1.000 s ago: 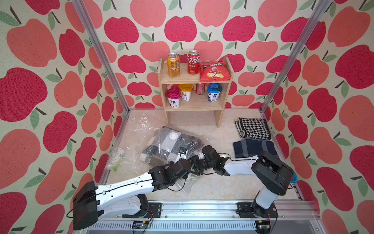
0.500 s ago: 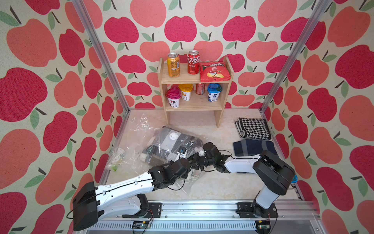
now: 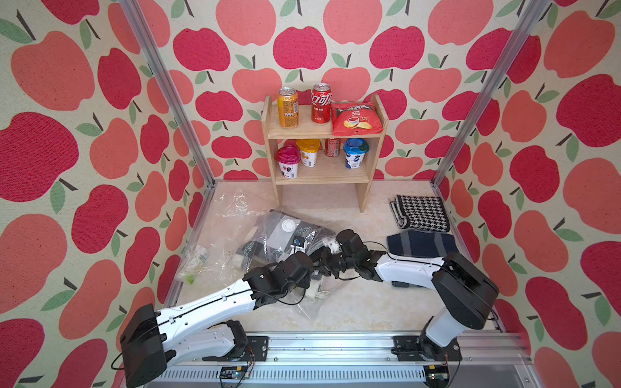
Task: Take the scarf out of the vacuum bag
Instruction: Take out the scarf from the vacuum bag.
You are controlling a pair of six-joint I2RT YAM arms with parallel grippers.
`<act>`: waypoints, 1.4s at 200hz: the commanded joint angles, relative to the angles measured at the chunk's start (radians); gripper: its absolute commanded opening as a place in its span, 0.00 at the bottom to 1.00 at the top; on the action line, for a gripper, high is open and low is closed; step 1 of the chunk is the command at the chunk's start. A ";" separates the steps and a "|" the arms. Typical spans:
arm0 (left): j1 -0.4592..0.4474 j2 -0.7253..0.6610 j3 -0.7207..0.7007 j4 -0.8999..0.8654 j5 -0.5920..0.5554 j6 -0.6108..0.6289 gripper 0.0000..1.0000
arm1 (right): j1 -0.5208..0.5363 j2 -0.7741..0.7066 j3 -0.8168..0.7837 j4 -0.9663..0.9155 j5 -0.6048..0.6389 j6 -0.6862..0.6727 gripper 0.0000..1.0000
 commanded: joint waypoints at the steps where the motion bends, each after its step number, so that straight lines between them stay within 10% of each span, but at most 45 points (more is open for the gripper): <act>1: 0.042 0.053 0.081 -0.083 0.066 -0.030 0.00 | -0.008 -0.062 0.015 -0.070 0.034 -0.054 0.00; 69: 0.097 0.266 0.317 -0.164 0.132 0.002 0.00 | -0.014 -0.090 -0.009 -0.198 0.085 -0.108 0.00; 280: 0.178 0.433 0.384 -0.108 0.221 0.043 0.00 | -0.233 -0.181 0.307 -0.925 0.122 -0.553 0.00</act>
